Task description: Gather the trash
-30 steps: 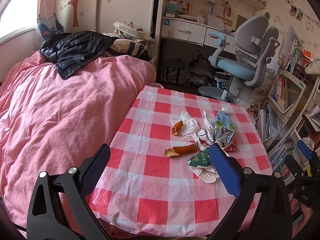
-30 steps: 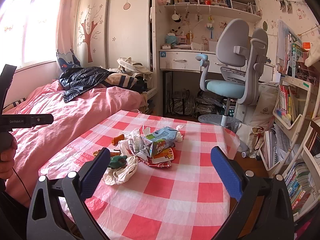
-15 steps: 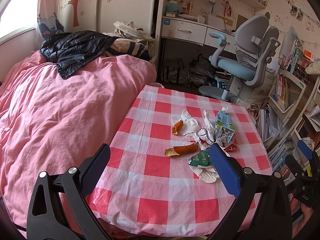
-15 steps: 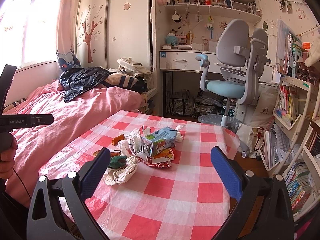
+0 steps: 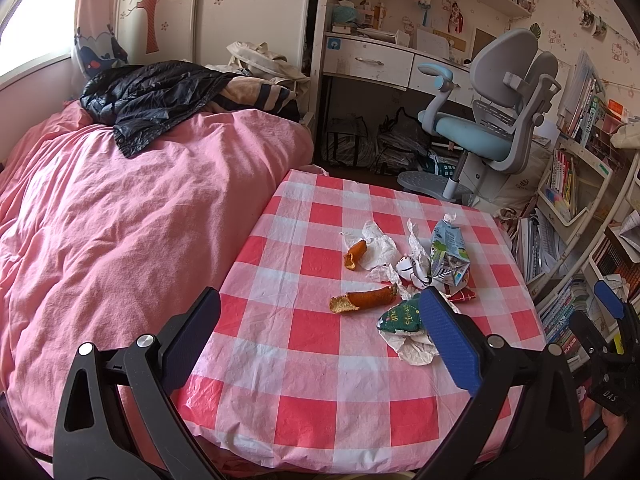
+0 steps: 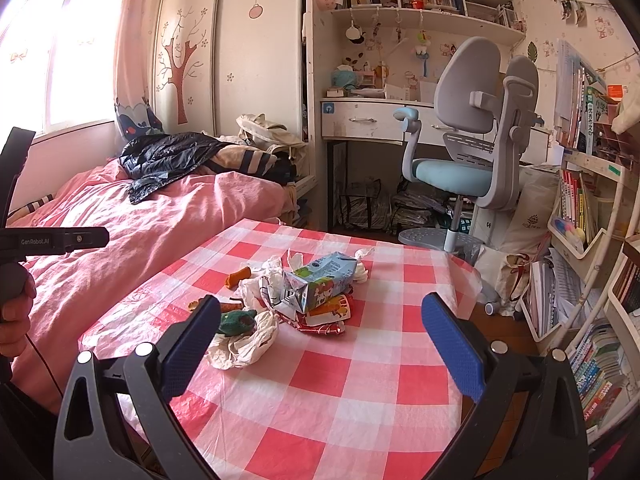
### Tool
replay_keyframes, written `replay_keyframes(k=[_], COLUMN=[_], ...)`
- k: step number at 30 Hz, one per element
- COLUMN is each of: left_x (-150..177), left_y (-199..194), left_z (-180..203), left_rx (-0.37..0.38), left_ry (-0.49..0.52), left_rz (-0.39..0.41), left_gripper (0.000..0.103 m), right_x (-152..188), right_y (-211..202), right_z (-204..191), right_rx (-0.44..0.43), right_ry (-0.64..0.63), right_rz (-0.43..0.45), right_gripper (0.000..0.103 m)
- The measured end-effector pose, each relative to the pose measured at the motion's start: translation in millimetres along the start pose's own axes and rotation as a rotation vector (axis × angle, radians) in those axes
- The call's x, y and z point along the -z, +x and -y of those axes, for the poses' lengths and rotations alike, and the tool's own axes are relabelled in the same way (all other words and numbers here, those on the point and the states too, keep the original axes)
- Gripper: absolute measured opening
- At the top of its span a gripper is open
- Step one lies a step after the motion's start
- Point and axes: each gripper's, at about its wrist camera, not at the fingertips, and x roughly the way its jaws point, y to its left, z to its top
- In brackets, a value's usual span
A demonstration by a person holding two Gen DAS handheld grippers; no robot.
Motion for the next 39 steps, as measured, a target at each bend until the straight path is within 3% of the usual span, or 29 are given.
replay_keyframes(k=[39], left_x=[0.1], left_y=[-0.4], left_z=[-0.7], left_rx=[-0.003], left_ry=[0.002], left_rz=[-0.005], left_gripper=[0.096], right_x=[-0.5], right_y=[1.9], right_z=[-3.8], right_rx=[-0.004], right_ry=[-0.001], right_rz=[-0.002], right_gripper=[0.097])
